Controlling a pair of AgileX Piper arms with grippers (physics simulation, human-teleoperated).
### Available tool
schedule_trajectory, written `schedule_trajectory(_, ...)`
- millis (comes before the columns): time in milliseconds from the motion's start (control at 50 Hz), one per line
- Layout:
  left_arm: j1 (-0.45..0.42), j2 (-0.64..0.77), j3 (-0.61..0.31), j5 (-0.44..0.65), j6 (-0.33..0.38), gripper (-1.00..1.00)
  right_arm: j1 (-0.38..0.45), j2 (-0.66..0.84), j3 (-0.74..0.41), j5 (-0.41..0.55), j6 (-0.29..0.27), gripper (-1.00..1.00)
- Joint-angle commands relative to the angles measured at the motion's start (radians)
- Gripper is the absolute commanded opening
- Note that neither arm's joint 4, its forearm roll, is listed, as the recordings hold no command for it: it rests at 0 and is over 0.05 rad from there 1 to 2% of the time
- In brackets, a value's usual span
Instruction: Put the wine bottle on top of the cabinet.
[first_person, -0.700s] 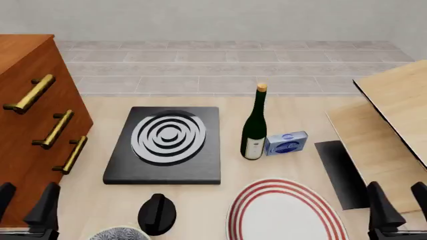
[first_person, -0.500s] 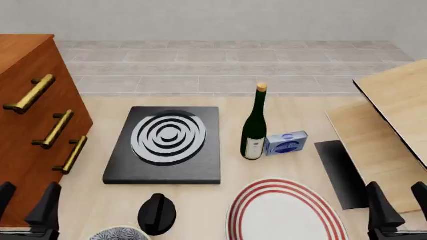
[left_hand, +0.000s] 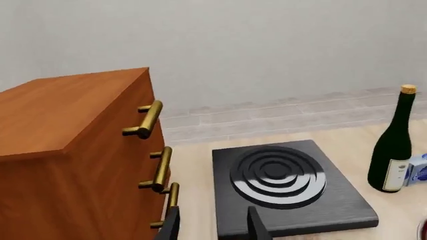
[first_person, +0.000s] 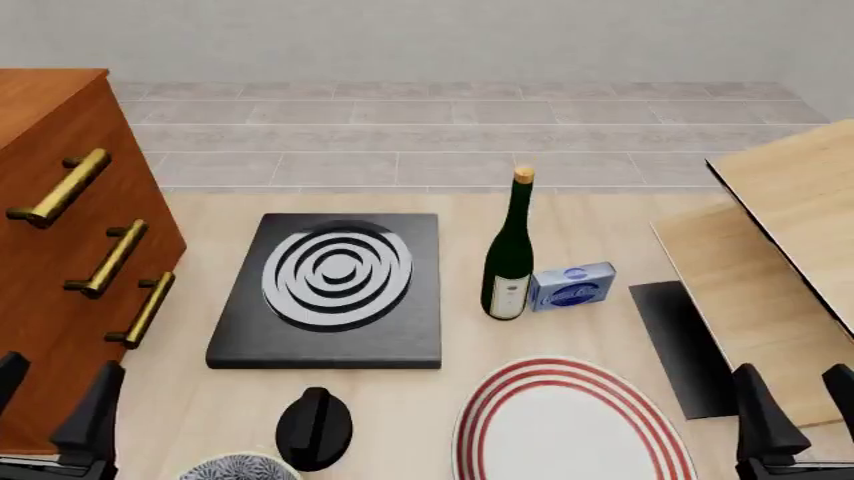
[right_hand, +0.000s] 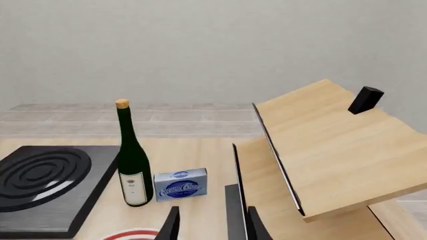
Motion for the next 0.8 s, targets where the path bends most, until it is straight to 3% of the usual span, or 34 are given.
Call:
schedule_trajectory(20,-0.072,0.085,-0.004,-0.059,0.023,1.00,0.000,-0.001,-0.001,0.003,0.002,1.00)
schedule_trajectory(240,-0.167,0.313,-0.023,-0.274,0.016,1.00,0.000,0.001,0.000,-0.001,0.001,1.00)
schedule_trajectory(340,-0.216,0.464,-0.020,-0.431,0.009,1.00,0.000,0.001,-0.001,0.001,-0.001,1.00)
schedule_trajectory(800,-0.377,0.870,-0.046,-0.796,-0.036,1.00,0.001,0.005,0.001,-0.005,-0.005,1.00)
